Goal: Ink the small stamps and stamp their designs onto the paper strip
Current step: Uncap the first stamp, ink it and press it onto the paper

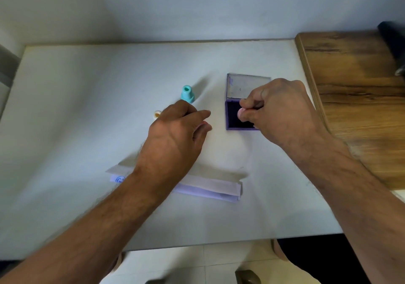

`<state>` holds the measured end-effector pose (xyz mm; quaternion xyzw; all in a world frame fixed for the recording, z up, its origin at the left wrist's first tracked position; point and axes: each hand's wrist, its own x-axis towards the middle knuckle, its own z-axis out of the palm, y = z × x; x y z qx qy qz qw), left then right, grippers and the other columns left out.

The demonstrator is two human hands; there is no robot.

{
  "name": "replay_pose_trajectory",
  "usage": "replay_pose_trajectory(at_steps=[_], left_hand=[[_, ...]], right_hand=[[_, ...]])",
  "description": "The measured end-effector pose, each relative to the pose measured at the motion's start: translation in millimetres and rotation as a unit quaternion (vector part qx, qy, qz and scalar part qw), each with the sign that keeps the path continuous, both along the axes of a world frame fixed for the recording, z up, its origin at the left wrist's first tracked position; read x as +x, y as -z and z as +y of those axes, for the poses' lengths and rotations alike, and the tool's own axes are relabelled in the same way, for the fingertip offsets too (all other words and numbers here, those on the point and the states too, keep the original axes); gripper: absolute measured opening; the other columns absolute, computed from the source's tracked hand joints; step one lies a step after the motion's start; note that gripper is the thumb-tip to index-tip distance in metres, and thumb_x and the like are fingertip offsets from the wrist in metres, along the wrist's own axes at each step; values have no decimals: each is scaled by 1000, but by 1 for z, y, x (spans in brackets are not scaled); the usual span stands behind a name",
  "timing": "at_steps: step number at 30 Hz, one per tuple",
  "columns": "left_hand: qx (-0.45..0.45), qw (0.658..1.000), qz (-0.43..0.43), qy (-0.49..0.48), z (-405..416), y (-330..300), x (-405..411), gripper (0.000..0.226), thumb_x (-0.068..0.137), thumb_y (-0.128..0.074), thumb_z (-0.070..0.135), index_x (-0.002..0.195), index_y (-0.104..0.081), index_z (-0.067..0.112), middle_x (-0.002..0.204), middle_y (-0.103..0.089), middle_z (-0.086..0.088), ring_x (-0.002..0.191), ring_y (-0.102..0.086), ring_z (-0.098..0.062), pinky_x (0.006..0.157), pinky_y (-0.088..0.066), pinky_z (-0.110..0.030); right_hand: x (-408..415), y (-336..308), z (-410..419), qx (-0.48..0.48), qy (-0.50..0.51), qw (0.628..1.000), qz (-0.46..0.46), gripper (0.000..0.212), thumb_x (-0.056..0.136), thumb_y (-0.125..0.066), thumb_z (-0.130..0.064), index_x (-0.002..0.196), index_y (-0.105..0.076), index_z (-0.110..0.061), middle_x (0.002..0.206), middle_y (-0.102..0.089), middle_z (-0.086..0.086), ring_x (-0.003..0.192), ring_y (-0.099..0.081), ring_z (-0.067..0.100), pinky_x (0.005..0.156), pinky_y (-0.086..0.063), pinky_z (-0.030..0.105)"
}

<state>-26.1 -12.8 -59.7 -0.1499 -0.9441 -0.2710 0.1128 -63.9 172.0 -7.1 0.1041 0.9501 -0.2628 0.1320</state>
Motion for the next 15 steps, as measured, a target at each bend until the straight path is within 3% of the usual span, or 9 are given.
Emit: replay_pose_trajectory(at_steps=[4, 9, 10, 11, 12, 13, 15], left_hand=[[-4, 1000, -3, -2, -4, 0, -1, 24, 86, -74, 24, 108, -76, 13, 92, -68, -4, 74, -65, -21, 71, -57, -31], [2, 1000, 18, -16, -10, -3, 0, 25, 86, -70, 30, 103, -77, 13, 88, -69, -4, 69, -63, -22, 68, -51, -25], [5, 1000, 18, -20, -13, -4, 1, 26, 87, -67, 33, 102, -78, 14, 86, -69, -3, 68, -63, -20, 67, -49, -23], [5, 1000, 17, -22, -17, -5, 3, 26, 87, -66, 34, 101, -78, 15, 86, -69, -2, 67, -63, -19, 66, -49, -22], [2, 1000, 16, -23, -21, -5, 6, 24, 86, -67, 32, 100, -78, 16, 85, -69, -1, 66, -63, -19, 65, -50, -23], [-2, 1000, 16, -24, -26, -5, 8, 21, 86, -68, 29, 100, -79, 17, 85, -69, -1, 66, -63, -20, 65, -50, -23], [-9, 999, 13, -28, -36, -6, 14, 17, 85, -72, 25, 98, -79, 18, 84, -69, 0, 67, -63, -21, 65, -50, -23]], right_hand=[[10, 11, 4, -11, -10, 996, 87, 14, 81, -75, -19, 95, -75, -18, 83, -73, -3, 68, -64, 6, 68, -53, 15], [18, 10, 6, -14, -5, 992, 129, 18, 81, -75, -28, 98, -74, -23, 87, -73, -6, 73, -65, 5, 65, -44, 4], [19, 6, 5, -61, 33, 989, 132, 20, 80, -76, -27, 99, -74, -23, 87, -73, -7, 73, -67, 5, 67, -49, 8], [21, 1, 1, -167, 94, 974, 122, 21, 79, -77, -23, 99, -73, -20, 86, -74, -4, 71, -69, 8, 67, -54, 15], [25, -5, -5, -321, 163, 928, 92, 21, 79, -76, -15, 100, -73, -15, 84, -74, 1, 69, -69, 12, 66, -58, 22], [28, -10, -13, -476, 221, 850, 39, 19, 81, -73, -7, 100, -72, -8, 83, -74, 7, 67, -69, 15, 64, -58, 24], [36, -17, -27, -656, 277, 699, -65, 14, 85, -63, -1, 97, -71, 2, 84, -72, 14, 65, -68, 16, 60, -58, 23]])
